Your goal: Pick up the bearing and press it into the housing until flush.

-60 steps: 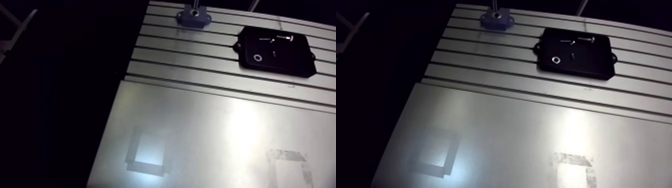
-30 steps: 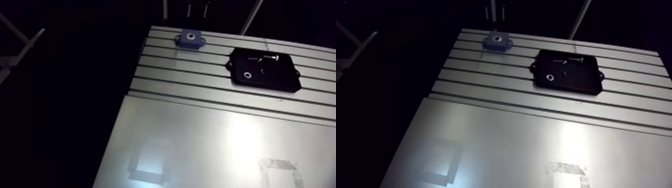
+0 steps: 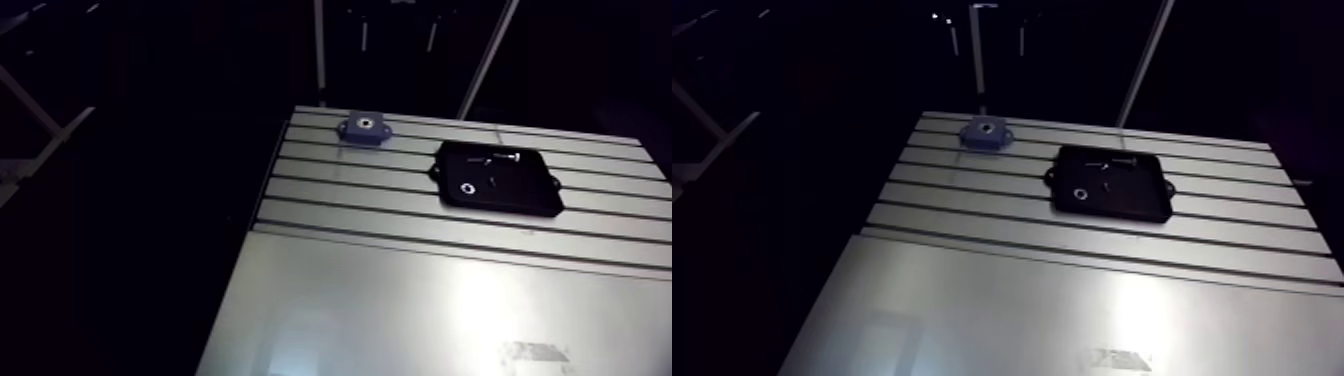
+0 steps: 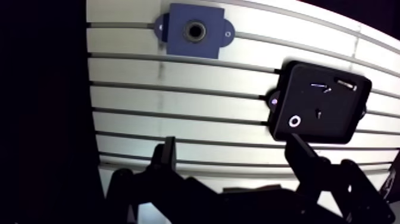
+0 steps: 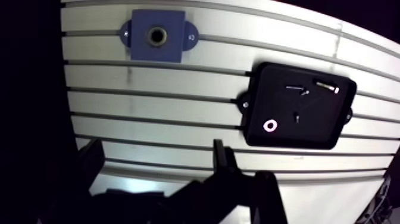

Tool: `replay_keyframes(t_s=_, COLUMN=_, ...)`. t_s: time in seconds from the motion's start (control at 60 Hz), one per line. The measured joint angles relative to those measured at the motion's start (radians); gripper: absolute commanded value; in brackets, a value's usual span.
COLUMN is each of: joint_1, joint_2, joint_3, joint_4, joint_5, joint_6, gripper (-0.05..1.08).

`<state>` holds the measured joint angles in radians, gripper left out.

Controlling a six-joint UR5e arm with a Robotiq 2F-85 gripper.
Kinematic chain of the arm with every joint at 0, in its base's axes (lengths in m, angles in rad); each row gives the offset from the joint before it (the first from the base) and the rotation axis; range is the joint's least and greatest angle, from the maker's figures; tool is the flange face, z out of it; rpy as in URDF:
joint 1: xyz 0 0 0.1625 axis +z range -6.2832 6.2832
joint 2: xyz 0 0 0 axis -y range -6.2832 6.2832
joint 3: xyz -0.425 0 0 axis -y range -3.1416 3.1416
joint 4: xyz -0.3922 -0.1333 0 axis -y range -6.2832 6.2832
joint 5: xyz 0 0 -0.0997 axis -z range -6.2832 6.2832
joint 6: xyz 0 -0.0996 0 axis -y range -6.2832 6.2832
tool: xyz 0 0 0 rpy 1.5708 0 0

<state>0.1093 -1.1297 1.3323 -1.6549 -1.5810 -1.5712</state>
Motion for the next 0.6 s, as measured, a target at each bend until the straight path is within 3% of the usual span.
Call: replay_keyframes(t_s=0.6, joint_1=-0.108, joint_2=-0.204, joint_3=0.094, joint_4=0.091, joint_5=0.0, joint_6=-0.057, gripper=0.0)
